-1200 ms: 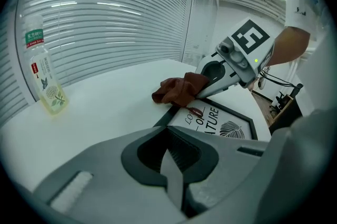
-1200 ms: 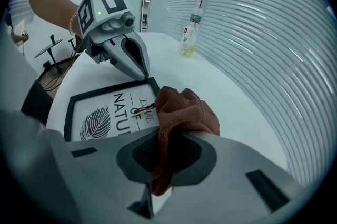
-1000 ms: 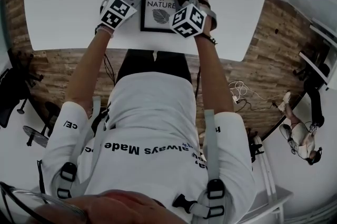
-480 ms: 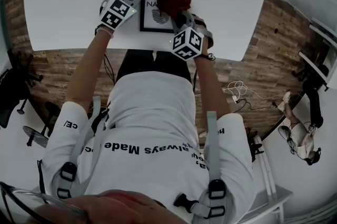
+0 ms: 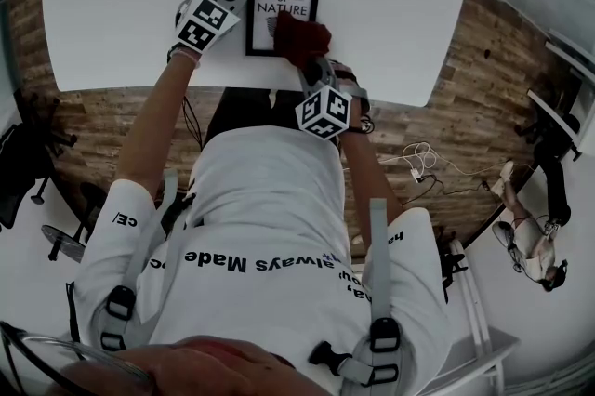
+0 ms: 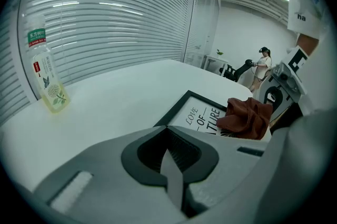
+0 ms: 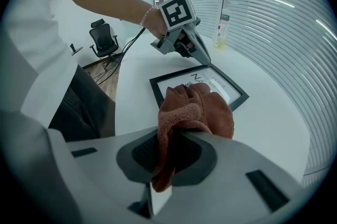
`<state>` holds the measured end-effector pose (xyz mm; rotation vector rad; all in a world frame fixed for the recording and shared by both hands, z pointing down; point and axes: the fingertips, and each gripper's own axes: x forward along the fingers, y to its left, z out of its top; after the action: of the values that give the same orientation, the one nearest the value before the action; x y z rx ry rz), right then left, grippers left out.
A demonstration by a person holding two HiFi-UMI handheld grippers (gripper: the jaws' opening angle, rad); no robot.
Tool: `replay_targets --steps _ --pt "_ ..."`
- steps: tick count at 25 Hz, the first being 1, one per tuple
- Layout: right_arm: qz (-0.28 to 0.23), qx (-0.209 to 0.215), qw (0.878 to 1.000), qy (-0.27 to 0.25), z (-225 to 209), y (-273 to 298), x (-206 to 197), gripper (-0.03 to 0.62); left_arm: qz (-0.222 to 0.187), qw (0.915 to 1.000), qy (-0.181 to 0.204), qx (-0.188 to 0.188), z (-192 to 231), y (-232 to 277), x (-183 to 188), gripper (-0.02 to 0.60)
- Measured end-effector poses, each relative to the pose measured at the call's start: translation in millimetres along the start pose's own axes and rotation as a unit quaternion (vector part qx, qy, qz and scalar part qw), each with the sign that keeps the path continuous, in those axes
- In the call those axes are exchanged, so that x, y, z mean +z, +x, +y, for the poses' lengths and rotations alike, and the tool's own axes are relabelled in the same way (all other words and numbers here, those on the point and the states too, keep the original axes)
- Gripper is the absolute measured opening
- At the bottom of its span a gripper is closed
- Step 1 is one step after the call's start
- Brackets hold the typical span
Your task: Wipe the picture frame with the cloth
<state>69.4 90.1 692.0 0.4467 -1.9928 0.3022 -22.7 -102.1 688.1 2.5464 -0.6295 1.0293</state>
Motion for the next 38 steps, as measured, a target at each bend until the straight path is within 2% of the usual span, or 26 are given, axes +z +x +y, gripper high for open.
replay_targets --steps 3,7,11,14,17,20,25,29,33,38 --pt "-0.001 -0.003 1.000 0.003 -4.5 -3.6 6.0 0.015 0.001 1.0000 -0.001 0.001 1.9 -1.0 -0.7 0.002" --pt "-0.047 -0.034 0.997 0.044 -30.0 -30.7 33.1 0.015 0.002 0.9999 -0.009 0.003 3.2 -0.5 -3.0 0.002" --pt "-0.111 -0.078 0.986 0.093 -68.8 -72.5 66.4 0.015 0.014 0.9998 0.007 0.013 3.6 4.9 -6.8 0.002" --pt "-0.151 -0.115 0.977 0.102 -91.1 -107.4 91.9 0.015 0.008 0.9998 0.007 0.018 -5.9 -11.7 9.0 0.002" --pt "-0.190 -0.148 0.965 0.104 -110.7 -144.4 118.2 0.015 -0.048 0.9981 -0.030 0.026 -17.1 -48.4 48.1 0.002" --pt "-0.228 -0.169 0.953 0.105 -122.0 -181.6 141.4 0.015 -0.112 0.9917 -0.052 0.037 -31.5 -92.0 91.3 0.002" --pt "-0.300 -0.176 0.928 0.136 -130.6 -242.0 181.2 0.015 -0.203 0.9764 -0.059 0.045 -53.0 -164.8 157.2 0.002" --pt "-0.357 -0.171 0.904 0.161 -132.8 -282.2 206.3 0.015 -0.264 0.9610 -0.065 0.053 -63.0 -214.4 199.9 0.002" --pt "-0.393 -0.170 0.888 0.165 -128.6 -312.6 226.7 0.015 -0.309 0.9470 -0.059 0.064 -72.1 -254.4 230.2 0.002" --pt "-0.416 -0.165 0.880 0.161 -116.9 -345.0 242.4 0.015 -0.339 0.9382 -0.036 0.062 -92.9 -289.2 258.2 0.002"
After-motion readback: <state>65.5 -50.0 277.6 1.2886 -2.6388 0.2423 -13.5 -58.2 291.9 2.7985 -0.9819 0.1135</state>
